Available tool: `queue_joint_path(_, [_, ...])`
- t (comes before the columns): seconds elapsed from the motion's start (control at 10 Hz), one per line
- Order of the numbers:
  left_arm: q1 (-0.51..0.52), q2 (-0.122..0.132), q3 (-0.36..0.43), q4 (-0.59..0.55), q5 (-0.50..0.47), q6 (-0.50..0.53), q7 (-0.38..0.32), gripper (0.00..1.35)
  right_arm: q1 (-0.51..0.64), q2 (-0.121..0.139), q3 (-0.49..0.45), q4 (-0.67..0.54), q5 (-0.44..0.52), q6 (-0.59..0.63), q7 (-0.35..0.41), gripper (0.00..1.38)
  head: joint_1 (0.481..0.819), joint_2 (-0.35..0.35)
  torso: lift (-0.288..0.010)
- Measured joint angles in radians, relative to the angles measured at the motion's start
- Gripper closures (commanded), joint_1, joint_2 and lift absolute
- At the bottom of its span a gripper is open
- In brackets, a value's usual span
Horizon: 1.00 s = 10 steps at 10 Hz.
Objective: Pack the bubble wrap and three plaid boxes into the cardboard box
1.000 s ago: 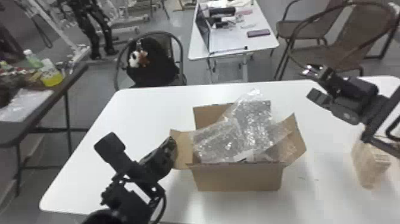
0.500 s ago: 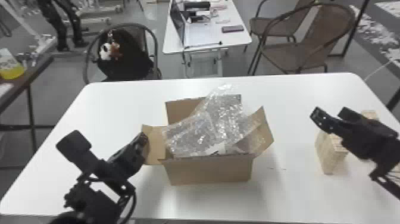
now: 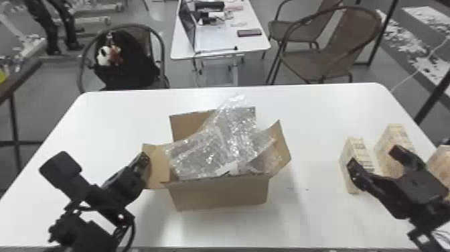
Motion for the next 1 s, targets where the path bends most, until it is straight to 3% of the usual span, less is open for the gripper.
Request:
queue_joint_path(0.2, [0.016, 0.000, 0.013, 0.000, 0.009, 0.000, -0.014, 1.22, 0.070, 0.048, -0.017, 0.035, 0.048, -0.169, -0.086, 0.10, 0.695, 0.042, -0.148])
queue_joint_path(0.6, [0.023, 0.000, 0.020, 0.001, 0.002, 0.002, -0.022, 1.22, 0.033, 0.056, -0.016, 0.272, 0.003, -0.340, -0.146, 0.10, 0.695, 0.004, -0.148])
queue_joint_path(0.7, [0.024, 0.000, 0.020, 0.001, 0.002, 0.004, -0.022, 1.22, -0.002, 0.045, -0.009, 0.328, -0.006, -0.347, -0.145, 0.10, 0.695, 0.001, -0.148])
queue_joint_path(1.0, [0.024, 0.000, 0.020, 0.002, 0.001, 0.011, -0.024, 1.22, -0.092, -0.044, 0.081, 0.431, -0.059, -0.349, -0.145, 0.10, 0.695, 0.025, -0.148])
